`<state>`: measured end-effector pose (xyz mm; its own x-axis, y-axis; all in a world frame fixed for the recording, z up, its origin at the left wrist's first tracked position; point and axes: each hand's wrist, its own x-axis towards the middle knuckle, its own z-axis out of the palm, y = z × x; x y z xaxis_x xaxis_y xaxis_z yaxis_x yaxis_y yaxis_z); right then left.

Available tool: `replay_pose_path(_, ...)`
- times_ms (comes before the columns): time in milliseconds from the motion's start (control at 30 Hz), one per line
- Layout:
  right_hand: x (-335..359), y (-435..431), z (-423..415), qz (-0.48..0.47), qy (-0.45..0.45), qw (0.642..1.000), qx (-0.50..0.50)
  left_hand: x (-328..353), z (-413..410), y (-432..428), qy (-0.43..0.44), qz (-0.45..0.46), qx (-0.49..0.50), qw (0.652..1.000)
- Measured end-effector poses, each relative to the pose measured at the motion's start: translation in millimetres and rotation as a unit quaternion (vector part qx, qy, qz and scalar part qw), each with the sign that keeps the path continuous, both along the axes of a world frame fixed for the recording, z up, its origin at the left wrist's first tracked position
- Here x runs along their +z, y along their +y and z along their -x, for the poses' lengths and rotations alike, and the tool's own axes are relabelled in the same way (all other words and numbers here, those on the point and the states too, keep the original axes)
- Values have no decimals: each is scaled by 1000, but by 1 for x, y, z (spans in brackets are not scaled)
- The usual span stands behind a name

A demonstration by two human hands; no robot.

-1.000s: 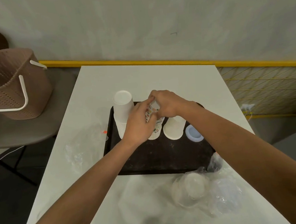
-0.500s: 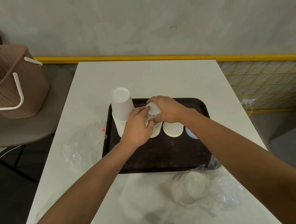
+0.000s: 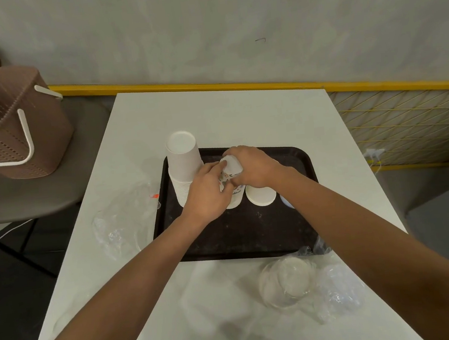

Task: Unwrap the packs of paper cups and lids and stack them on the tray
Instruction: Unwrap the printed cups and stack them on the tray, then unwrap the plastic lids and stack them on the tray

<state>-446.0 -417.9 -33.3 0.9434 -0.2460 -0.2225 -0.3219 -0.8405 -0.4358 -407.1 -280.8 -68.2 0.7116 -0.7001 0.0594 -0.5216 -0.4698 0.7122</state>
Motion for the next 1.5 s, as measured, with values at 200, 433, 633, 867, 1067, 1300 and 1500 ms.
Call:
replay_pose_path(200,-2,1,2,-4,-1,1000,-7,3,1,3,6,-8,-11,1000)
replay_pose_path(433,8,2,14,1,-19,1000,-18,7,9,14,11,42,13,999)
replay_pose_path(633,21,9,34,36,-70,996,-49,23,26,26,37,120,17,992)
replay_pose_path(867,37,36,76,31,-125,987,-93,31,52,47,58,130,-11,990)
replay_pose_path(1067,54,64,115,34,-149,981,-121,34,77,70,67,127,-61,988)
replay_pose_path(1300,55,85,142,16,-167,974,-153,27,106,89,97,68,-138,983)
replay_pose_path(1500,41,80,160,-8,-118,984,-131,13,124,89,105,0,-154,982)
